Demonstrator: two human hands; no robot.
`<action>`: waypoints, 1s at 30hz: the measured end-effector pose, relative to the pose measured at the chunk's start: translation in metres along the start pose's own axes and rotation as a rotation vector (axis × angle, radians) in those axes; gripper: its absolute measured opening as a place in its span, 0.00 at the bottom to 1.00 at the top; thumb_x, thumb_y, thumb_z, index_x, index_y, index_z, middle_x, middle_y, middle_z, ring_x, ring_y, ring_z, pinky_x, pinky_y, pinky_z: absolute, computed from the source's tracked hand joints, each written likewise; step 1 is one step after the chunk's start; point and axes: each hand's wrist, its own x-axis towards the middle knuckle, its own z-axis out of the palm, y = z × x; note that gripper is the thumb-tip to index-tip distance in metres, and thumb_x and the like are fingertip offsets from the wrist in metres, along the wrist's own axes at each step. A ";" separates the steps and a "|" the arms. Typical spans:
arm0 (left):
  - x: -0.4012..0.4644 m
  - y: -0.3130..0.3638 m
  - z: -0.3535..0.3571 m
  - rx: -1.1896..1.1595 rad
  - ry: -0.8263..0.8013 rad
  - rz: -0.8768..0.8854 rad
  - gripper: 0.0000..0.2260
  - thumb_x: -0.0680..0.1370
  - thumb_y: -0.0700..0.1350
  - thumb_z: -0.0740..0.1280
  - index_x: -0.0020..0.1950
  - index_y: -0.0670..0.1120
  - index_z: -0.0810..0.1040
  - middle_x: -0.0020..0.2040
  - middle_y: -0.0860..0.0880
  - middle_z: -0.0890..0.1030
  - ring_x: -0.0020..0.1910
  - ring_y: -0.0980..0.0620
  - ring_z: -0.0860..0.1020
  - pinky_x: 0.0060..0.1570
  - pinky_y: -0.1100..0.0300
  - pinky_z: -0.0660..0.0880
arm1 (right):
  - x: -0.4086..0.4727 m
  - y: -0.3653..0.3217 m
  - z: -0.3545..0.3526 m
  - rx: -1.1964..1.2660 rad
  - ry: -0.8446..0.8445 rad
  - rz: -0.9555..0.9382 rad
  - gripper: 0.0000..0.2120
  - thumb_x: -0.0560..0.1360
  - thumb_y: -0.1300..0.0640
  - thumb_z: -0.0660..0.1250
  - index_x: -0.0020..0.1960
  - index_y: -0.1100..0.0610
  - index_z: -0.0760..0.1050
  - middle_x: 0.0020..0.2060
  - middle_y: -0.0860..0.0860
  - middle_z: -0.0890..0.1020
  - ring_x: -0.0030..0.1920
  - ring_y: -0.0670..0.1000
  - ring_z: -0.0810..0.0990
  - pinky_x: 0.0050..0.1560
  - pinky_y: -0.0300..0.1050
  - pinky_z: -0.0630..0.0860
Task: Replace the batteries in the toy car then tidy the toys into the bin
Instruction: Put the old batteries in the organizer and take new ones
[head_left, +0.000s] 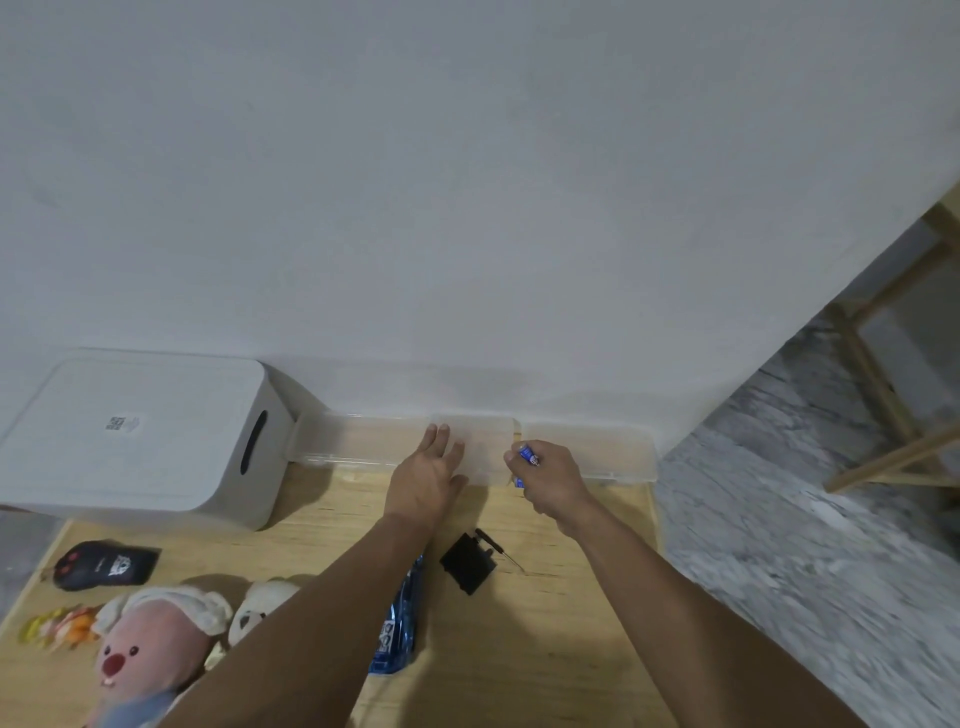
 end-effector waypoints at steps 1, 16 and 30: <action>0.000 0.000 0.000 0.005 -0.002 -0.001 0.23 0.83 0.50 0.56 0.78 0.49 0.57 0.80 0.46 0.51 0.79 0.50 0.48 0.69 0.57 0.66 | 0.000 0.000 0.000 -0.001 0.000 0.000 0.12 0.79 0.53 0.65 0.55 0.60 0.78 0.38 0.51 0.76 0.31 0.46 0.68 0.31 0.39 0.63; -0.028 -0.002 -0.010 -0.094 0.117 -0.016 0.28 0.78 0.41 0.63 0.77 0.44 0.60 0.79 0.42 0.53 0.79 0.44 0.49 0.77 0.49 0.46 | -0.013 -0.014 -0.008 0.378 -0.149 0.210 0.07 0.80 0.56 0.65 0.55 0.59 0.76 0.46 0.55 0.75 0.36 0.49 0.72 0.32 0.41 0.69; -0.101 -0.016 0.003 -0.391 -0.013 -0.487 0.33 0.74 0.58 0.69 0.73 0.43 0.64 0.67 0.44 0.68 0.66 0.45 0.68 0.64 0.55 0.69 | -0.028 -0.021 0.009 0.419 -0.346 0.261 0.11 0.81 0.67 0.58 0.58 0.58 0.75 0.52 0.57 0.80 0.43 0.52 0.79 0.33 0.40 0.71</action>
